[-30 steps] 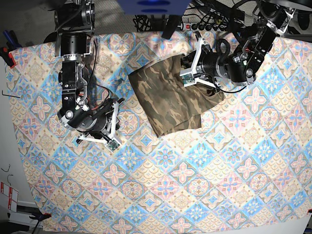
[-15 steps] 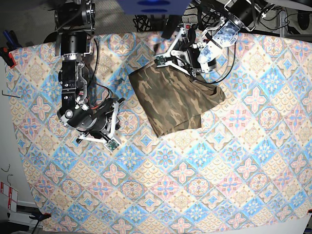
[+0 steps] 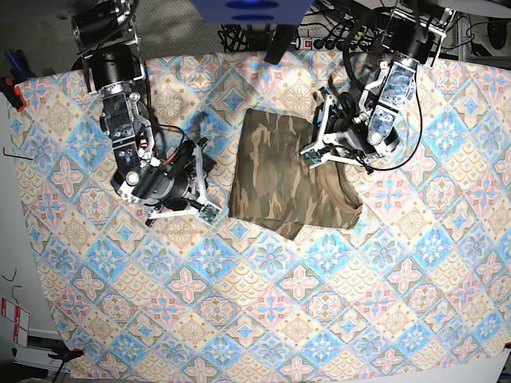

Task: Fold the T-shirt properly
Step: 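Press both grippers on the bundle's sides and square it up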

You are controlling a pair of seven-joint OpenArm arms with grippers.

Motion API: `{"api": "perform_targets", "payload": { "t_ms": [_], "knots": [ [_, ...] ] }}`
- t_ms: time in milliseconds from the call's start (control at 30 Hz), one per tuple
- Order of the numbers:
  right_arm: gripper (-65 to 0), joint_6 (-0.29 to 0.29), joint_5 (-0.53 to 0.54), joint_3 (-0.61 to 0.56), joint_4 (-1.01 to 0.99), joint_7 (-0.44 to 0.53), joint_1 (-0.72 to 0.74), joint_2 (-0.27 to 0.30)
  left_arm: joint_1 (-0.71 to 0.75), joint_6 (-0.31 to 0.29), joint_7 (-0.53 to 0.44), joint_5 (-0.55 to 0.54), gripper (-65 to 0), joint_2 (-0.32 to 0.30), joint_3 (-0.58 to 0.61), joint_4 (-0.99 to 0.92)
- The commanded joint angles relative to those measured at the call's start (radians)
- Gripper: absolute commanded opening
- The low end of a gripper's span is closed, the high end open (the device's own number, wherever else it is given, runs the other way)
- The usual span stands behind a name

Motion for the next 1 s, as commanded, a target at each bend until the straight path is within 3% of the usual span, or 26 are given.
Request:
{"api": "perform_targets", "payload": {
  "t_ms": [0, 133, 300, 400, 500, 733, 967],
  "knots": [
    [-55.3, -0.001, 0.003, -0.008, 0.028, 0.016, 0.020, 0.008, -0.027, 0.002, -0.010, -0.007, -65.0, 0.008, -0.020, 0.015],
    [-55.3, -0.001, -0.026, -0.019, 0.056, 0.019, 0.048, -0.007, -0.033, 0.002, -0.009, -0.005, -65.0, 0.014, -0.028, 0.015],
    [-55.3, -0.001, -0.276, -0.023, 0.025, 0.068, 0.088, -0.130, -0.032, 0.002, -0.009, -0.007, -65.0, 0.021, -0.028, 0.015],
    [-55.3, -0.001, -0.370, -0.040, -0.029, 0.088, 0.106, -0.187, -0.029, 0.002, -0.009, -0.005, -65.0, 0.037, -0.031, 0.015],
    [-55.3, -0.001, -0.373, -0.097, -0.145, 0.099, 0.163, -0.202, -0.027, 0.002, -0.009, -0.005, -65.0, 0.040, -0.031, 0.014],
    [-55.3, -0.001, -0.378, -0.115, -0.337, 0.264, 0.194, -0.205, -0.030, 0.002, -0.009, -0.005, -65.0, 0.043, -0.028, 0.014],
    [-55.3, -0.001, -0.378, -0.121, -0.402, 0.263, 0.217, -0.205, -0.067, 0.002, -0.012, -0.007, -65.0, 0.046, -0.032, -0.051]
  ]
}}
